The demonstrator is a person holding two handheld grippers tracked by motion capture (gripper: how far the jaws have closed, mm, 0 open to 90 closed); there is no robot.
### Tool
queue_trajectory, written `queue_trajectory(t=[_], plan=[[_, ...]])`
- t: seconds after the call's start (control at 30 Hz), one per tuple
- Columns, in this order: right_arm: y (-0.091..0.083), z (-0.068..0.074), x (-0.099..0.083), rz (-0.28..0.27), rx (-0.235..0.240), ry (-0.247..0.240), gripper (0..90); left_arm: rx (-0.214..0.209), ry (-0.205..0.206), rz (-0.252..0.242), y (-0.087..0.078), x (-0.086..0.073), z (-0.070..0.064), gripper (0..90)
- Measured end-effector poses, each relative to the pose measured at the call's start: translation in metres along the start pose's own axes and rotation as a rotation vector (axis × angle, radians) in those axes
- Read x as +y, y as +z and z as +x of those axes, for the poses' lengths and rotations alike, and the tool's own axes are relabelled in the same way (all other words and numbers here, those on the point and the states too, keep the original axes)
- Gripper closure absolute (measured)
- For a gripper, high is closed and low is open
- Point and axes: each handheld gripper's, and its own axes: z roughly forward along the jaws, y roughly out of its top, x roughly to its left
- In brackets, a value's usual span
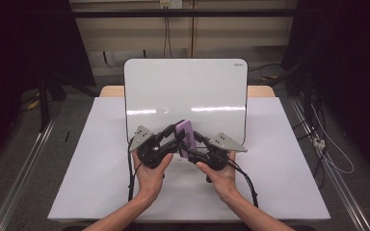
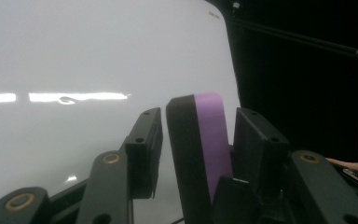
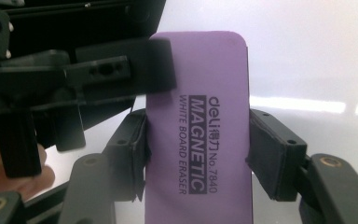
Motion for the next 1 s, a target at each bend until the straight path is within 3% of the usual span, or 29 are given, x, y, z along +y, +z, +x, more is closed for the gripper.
queue_trajectory(t=[0.2,0.5,0.8,0.93,1.0], plan=[[0.000,0.000,-0.004,-0.007,0.001,0.021,41.6,-0.021,-0.059,0.003,0.002,-0.003,0.002,62.1],[0.000,-0.001,-0.004,0.009,0.002,0.002,40.5,-0.036,-0.043,0.019,0.003,-0.002,0.002,63.8],[-0.006,-0.003,-0.003,0.045,-0.012,-0.036,21.4,0.002,-0.024,0.022,-0.003,0.007,0.013,64.0],[-0.009,-0.008,-0.002,0.064,-0.030,-0.053,17.0,0.013,0.014,0.044,-0.005,0.012,0.018,64.0],[-0.010,-0.010,-0.002,0.070,-0.032,-0.063,15.2,0.017,0.006,0.044,-0.006,0.014,0.019,64.1]])
